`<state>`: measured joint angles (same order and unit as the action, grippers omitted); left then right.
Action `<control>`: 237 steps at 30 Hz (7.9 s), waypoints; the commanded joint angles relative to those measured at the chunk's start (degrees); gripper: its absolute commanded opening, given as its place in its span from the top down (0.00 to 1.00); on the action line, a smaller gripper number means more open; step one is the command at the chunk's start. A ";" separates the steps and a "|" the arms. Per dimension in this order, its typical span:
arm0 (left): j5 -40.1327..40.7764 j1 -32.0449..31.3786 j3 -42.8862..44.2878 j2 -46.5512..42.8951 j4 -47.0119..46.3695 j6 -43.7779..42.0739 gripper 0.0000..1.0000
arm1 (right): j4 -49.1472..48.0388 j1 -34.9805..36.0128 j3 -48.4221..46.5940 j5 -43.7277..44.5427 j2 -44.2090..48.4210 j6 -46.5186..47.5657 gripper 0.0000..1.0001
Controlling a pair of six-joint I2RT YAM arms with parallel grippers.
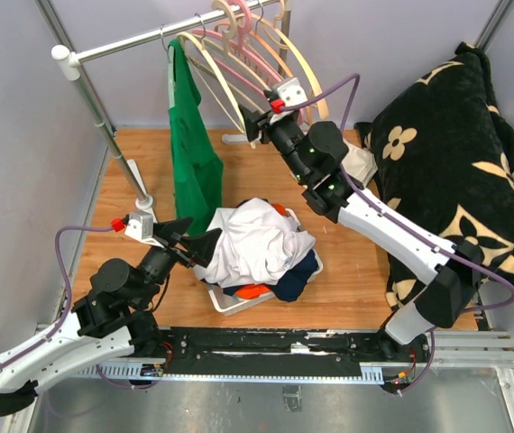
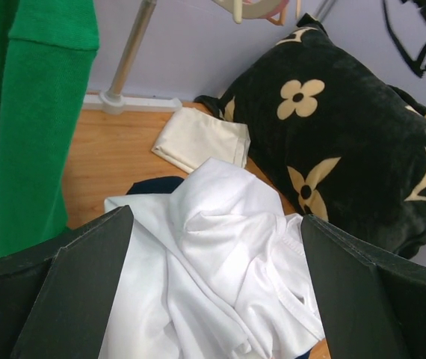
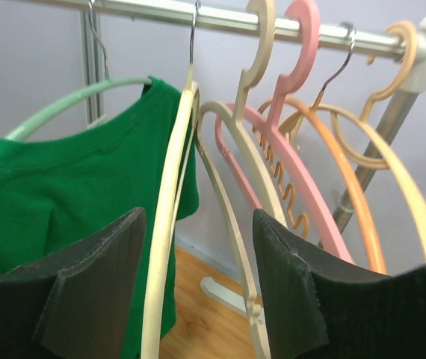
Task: Remove the t-shirt from the hanger
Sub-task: Place the hanger on the clothesline, then pick up the hanger from the clothesline, then remove the T-shirt from the hanger.
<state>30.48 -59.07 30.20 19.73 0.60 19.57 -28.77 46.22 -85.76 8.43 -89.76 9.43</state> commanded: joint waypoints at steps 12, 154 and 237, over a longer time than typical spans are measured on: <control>5.01 -0.30 -1.47 -1.78 3.12 1.96 0.00 | 2.38 4.31 -5.05 -7.05 3.67 -2.29 0.39; -0.18 4.97 20.62 33.01 -38.61 -19.94 0.06 | -3.09 10.23 39.21 -4.82 49.34 3.83 0.99; -34.16 15.04 39.98 48.53 -34.55 -27.68 0.29 | -9.68 10.23 43.60 -0.07 47.69 -1.07 0.99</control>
<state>-2.96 -44.05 67.83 67.11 -32.05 -6.42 -32.69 57.47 -42.02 9.93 -42.89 9.37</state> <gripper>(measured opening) 0.738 0.166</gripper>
